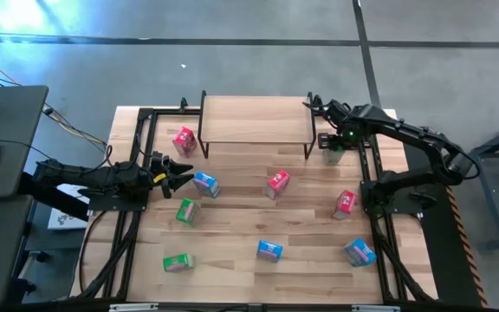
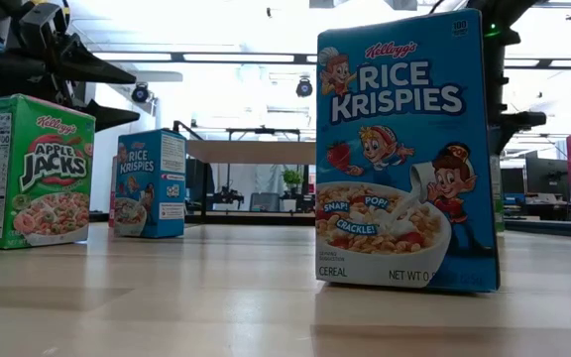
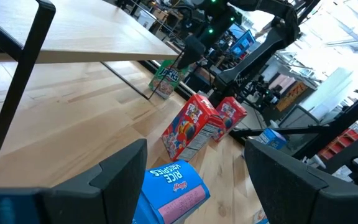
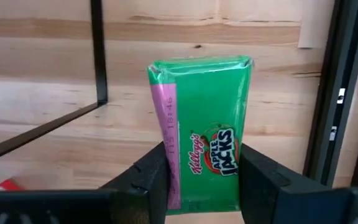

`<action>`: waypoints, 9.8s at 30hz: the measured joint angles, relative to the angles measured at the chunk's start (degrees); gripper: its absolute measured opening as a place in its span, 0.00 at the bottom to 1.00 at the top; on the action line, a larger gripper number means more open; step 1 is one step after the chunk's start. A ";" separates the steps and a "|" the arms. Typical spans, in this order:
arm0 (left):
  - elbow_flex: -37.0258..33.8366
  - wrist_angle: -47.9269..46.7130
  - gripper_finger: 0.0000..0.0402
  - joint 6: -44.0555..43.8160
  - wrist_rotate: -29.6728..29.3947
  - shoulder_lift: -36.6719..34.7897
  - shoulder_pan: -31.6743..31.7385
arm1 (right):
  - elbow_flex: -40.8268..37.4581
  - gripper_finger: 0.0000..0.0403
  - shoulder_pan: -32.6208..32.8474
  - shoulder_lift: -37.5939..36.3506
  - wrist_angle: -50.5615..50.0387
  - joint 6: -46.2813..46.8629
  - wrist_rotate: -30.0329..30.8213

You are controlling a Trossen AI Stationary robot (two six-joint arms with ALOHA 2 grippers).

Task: Stack cereal on shelf
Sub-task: Put the right green cereal box on the shelf

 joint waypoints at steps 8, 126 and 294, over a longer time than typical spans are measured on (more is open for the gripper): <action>0.00 0.00 0.65 0.02 0.00 0.00 -0.02 | 8.60 0.34 1.05 -0.48 -5.48 -0.02 2.90; 0.02 -0.01 0.65 0.02 0.13 0.00 -0.01 | 44.15 0.34 3.20 17.58 -7.28 -84.89 0.14; 0.02 0.00 0.65 0.02 0.15 0.00 0.00 | 32.58 0.60 3.52 12.41 3.01 -7.43 16.46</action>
